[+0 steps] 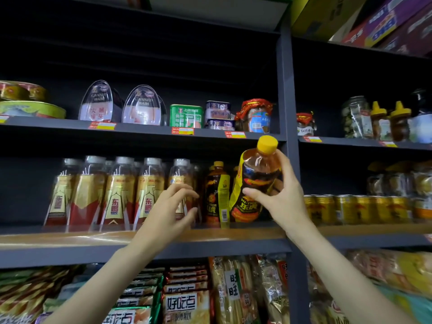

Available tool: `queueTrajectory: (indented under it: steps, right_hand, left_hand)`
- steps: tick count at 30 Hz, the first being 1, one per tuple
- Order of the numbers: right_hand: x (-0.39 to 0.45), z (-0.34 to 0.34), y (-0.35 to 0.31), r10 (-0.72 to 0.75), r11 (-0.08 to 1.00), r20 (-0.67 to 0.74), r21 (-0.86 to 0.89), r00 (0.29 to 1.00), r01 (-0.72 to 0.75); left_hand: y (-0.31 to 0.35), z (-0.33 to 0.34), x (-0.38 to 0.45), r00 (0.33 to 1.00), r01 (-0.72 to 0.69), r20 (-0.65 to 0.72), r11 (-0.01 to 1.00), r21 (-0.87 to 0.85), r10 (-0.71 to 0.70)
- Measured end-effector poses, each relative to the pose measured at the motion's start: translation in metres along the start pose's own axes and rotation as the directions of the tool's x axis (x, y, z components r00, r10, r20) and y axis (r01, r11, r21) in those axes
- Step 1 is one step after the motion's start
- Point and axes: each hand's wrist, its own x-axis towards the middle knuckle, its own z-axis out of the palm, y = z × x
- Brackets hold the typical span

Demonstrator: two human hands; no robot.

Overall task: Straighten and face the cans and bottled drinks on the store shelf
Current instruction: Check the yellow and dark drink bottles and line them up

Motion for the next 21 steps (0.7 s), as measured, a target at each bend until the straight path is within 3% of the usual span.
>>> queueTrajectory:
  steps: [3, 6, 10, 13, 17, 21]
  right_hand:
    - [0.002, 0.002, 0.009, -0.099, 0.991, -0.031, -0.092, 0.995, 0.096]
    - [0.016, 0.006, 0.015, -0.120, 0.978, 0.026, -0.169, 0.992, 0.122]
    - [0.046, 0.015, 0.032, 0.002, 0.933, 0.172, -0.355, 0.985, 0.060]
    - [0.059, 0.026, 0.053, 0.141, 0.872, 0.237, -0.489, 0.961, -0.007]
    - [0.072, 0.040, 0.089, 0.365, 0.794, 0.094, -0.550, 0.926, -0.258]
    - [0.085, 0.036, 0.111, 0.482, 0.691, -0.046, -0.595, 0.875, -0.411]
  left_hand:
    - [-0.013, 0.007, 0.000, 0.996, 0.068, -0.055, 0.995, 0.076, -0.064]
    - [-0.024, 0.016, 0.004, 0.996, 0.076, -0.055, 0.986, 0.151, -0.069]
    - [-0.034, 0.032, 0.014, 1.000, -0.010, -0.004, 0.908, 0.419, 0.012]
    - [-0.038, 0.050, 0.023, 0.999, -0.053, 0.028, 0.861, 0.505, 0.045]
    - [-0.044, 0.072, 0.026, 1.000, 0.024, 0.000, 0.850, 0.526, -0.028]
    - [-0.050, 0.075, 0.027, 0.998, 0.048, -0.069, 0.840, 0.540, -0.013]
